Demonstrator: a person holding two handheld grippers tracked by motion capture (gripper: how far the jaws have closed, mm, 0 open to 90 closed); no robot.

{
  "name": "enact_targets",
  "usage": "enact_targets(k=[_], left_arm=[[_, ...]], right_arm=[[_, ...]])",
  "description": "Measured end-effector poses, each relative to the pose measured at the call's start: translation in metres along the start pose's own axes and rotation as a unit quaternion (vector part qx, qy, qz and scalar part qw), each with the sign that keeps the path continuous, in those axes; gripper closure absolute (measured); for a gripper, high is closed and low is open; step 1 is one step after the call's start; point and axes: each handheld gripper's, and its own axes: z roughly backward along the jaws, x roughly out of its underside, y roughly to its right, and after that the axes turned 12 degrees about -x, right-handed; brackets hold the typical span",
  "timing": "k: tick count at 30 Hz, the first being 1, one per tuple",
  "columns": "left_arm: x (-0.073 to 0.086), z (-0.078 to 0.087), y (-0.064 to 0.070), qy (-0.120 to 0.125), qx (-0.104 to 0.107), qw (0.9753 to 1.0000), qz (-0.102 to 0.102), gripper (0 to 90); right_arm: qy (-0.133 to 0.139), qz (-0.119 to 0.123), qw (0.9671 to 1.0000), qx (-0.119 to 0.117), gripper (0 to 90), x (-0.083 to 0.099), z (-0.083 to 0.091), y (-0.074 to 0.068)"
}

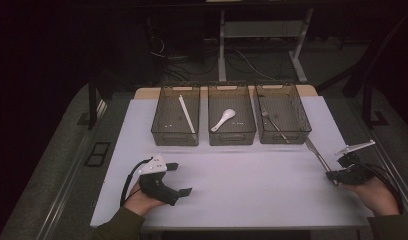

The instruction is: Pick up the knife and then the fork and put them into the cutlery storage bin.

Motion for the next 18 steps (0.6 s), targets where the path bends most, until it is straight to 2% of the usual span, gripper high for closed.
enact_targets(k=[2, 6, 9, 13, 16, 18], left_arm=[[0.0, 0.0, 0.0, 0.0, 0.0, 1.0, -0.003, 0.0], [0.0, 0.0, 0.0, 0.002, -0.001, 1.0, 0.0, 0.0], [0.0, -0.001, 0.0, 0.002, 0.0, 1.0, 0.0, 0.0], [0.0, -0.001, 0.0, 0.003, 0.0, 1.0, 0.0, 0.0], [0.0, -0.001, 0.0, 0.004, 0.0, 1.0, 0.001, 0.0], [0.0, -0.001, 0.0, 0.004, 0.0, 1.0, 0.001, 0.0]], right_arm=[[-0.002, -0.003, 1.0, 0.005, 89.6, 0.001, 0.002, 0.003], [-0.009, -0.008, 0.9999, 0.0, 89.6, 0.002, 0.001, 0.006], [0.004, -0.01, 0.9999, -0.005, 89.2, -0.003, 0.007, 0.006], [0.011, -0.016, 0.9998, -0.006, 81.6, -0.013, 0.014, 0.009], [-0.006, -0.021, 0.9998, -0.003, 74.2, -0.022, 0.013, 0.015], [-0.018, -0.024, 0.9996, -0.002, 72.8, -0.028, 0.01, 0.019]])
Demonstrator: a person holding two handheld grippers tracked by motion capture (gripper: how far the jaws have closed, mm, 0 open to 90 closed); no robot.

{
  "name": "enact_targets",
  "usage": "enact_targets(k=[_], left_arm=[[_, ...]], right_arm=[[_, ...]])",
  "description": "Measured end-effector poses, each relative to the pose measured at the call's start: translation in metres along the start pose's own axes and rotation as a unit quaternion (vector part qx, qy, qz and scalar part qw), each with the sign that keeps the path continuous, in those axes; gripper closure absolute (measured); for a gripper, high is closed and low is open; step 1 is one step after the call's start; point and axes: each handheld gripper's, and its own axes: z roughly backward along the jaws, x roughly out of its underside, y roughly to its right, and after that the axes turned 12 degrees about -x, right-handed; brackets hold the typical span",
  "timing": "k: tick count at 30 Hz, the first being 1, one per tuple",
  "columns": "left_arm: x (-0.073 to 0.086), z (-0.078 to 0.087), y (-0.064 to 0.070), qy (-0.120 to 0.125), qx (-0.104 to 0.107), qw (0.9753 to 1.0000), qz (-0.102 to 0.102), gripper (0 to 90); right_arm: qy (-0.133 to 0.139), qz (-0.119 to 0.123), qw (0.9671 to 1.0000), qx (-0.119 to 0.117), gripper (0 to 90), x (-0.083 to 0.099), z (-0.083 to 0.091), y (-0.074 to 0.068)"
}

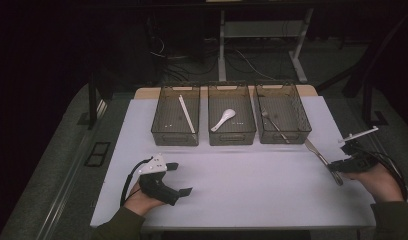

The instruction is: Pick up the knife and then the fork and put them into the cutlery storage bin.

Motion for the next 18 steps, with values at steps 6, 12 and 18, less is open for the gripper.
enact_targets(k=[6, 12, 18], left_arm=[[0.0, 0.0, 0.0, -0.001, 0.001, 1.0, 0.0, 0.0], [0.0, 0.0, -0.001, -0.002, 0.001, 1.0, 0.0, 0.0], [0.0, 0.0, -0.001, -0.001, 0.002, 1.0, 0.0, 0.0]], right_arm=[[-0.031, 0.01, 0.9994, 0.003, 68.2, -0.023, -0.009, 0.007], [-0.054, 0.021, 0.9983, 0.006, 68.4, -0.045, -0.014, 0.01], [-0.08, 0.024, 0.9965, 0.004, 70.4, -0.056, -0.023, 0.012]])
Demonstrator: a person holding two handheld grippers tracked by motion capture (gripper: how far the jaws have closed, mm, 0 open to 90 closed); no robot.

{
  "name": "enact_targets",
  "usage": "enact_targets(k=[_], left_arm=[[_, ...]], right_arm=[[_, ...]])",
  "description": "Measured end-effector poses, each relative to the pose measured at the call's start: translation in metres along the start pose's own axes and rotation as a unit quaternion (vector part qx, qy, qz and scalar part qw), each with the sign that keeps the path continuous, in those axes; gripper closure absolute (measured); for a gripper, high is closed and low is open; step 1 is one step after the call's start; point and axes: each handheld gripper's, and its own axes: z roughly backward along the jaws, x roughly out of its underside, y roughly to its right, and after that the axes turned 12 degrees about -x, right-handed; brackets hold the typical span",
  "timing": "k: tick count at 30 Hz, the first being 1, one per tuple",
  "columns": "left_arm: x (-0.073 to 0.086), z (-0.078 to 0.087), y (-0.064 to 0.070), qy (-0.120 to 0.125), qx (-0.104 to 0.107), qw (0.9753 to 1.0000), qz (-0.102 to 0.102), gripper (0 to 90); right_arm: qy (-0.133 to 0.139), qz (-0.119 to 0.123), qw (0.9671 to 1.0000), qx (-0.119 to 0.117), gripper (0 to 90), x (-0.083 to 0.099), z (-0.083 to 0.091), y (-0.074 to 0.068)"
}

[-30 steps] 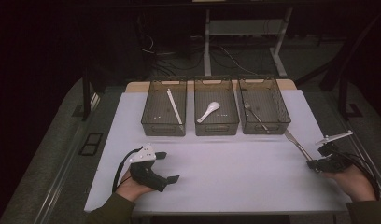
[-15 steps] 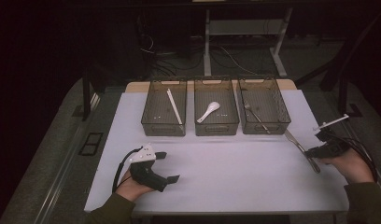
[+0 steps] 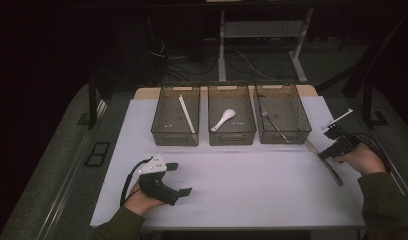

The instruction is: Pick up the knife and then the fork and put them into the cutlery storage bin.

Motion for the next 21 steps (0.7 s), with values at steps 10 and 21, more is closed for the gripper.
enact_targets(k=[10, 21], left_arm=[[0.0, 0.0, -0.001, -0.001, 0.001, 1.0, 0.001, 0.0], [0.001, -0.001, 0.0, -0.003, 0.003, 1.0, -0.003, 0.0]], right_arm=[[-0.025, -0.001, 0.9997, -0.003, 74.1, -0.005, -0.011, 0.005], [-0.035, 0.013, 0.9993, 0.01, 75.7, -0.006, -0.013, 0.001]])
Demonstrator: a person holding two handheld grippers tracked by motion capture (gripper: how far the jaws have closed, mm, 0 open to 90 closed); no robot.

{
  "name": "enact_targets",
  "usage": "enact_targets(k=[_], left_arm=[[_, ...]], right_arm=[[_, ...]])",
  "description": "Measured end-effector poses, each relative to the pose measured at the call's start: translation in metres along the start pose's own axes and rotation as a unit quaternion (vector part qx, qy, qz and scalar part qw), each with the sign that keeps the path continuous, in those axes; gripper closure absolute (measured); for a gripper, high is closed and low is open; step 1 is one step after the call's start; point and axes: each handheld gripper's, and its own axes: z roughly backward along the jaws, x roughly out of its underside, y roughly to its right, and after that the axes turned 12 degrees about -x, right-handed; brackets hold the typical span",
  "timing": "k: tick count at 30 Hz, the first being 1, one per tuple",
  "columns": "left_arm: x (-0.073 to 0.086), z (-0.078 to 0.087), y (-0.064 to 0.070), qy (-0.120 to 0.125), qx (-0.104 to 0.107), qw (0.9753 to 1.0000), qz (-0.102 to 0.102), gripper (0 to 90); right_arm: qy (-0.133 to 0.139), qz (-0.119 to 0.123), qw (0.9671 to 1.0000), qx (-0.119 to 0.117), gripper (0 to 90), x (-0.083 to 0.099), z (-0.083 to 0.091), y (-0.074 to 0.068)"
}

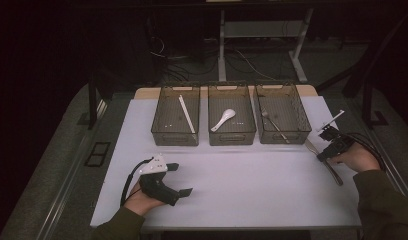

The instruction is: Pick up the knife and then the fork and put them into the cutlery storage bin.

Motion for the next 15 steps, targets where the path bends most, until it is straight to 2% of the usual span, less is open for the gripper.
enact_targets(k=[5, 9, 15], left_arm=[[0.0002, -0.0002, -0.0001, 0.0, 0.0, 1.0, 0.001, 0.0], [0.0002, -0.0004, -0.0002, 0.0, 0.0, 1.0, 0.001, 0.0], [0.0002, -0.0007, -0.0001, -0.001, 0.001, 1.0, 0.002, 0.0]], right_arm=[[0.004, -0.006, 1.0, 0.002, 76.6, 0.0006, 0.0, -0.0001], [0.015, -0.026, 0.9995, 0.002, 78.7, 0.0026, 0.0003, 0.0007], [0.029, -0.038, 0.9988, -0.004, 79.5, 0.0054, 0.001, 0.0019]])
